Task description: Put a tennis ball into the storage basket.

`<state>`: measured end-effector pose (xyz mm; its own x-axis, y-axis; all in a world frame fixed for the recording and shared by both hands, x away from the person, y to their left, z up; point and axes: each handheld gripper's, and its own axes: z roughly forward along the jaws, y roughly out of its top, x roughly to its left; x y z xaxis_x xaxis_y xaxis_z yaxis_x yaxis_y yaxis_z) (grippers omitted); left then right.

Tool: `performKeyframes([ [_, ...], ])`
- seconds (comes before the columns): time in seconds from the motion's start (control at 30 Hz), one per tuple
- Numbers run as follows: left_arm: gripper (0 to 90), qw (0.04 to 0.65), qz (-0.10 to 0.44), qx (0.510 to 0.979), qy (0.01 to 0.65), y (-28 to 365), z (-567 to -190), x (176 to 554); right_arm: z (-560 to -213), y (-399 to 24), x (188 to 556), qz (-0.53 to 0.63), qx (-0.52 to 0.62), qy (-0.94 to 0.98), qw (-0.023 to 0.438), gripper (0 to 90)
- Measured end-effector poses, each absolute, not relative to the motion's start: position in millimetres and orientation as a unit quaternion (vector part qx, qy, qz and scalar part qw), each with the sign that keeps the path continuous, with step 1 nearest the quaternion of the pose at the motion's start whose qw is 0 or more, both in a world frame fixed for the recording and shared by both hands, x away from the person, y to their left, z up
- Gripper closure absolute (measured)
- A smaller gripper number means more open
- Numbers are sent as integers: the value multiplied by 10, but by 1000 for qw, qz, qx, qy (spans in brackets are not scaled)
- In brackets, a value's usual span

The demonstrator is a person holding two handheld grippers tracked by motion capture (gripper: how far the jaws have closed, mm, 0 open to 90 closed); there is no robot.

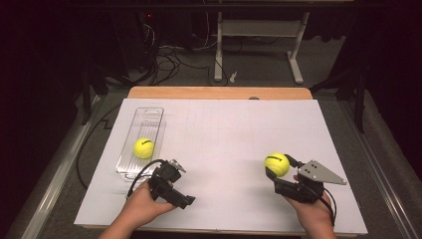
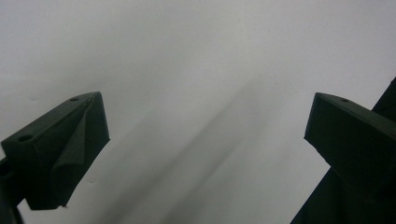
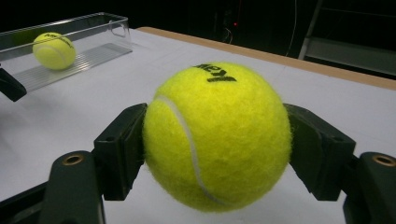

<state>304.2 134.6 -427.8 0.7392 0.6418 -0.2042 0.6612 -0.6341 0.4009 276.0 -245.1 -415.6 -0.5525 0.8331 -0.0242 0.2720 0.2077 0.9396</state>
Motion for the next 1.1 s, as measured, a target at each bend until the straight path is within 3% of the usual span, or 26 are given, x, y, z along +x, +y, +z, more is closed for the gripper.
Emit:
performKeyframes([
  [1.1, 10, 233, -25, 903, 359, 1354, -4264, 3023, -4231, -1707, 2934, 525, 327, 748, 241, 275],
])
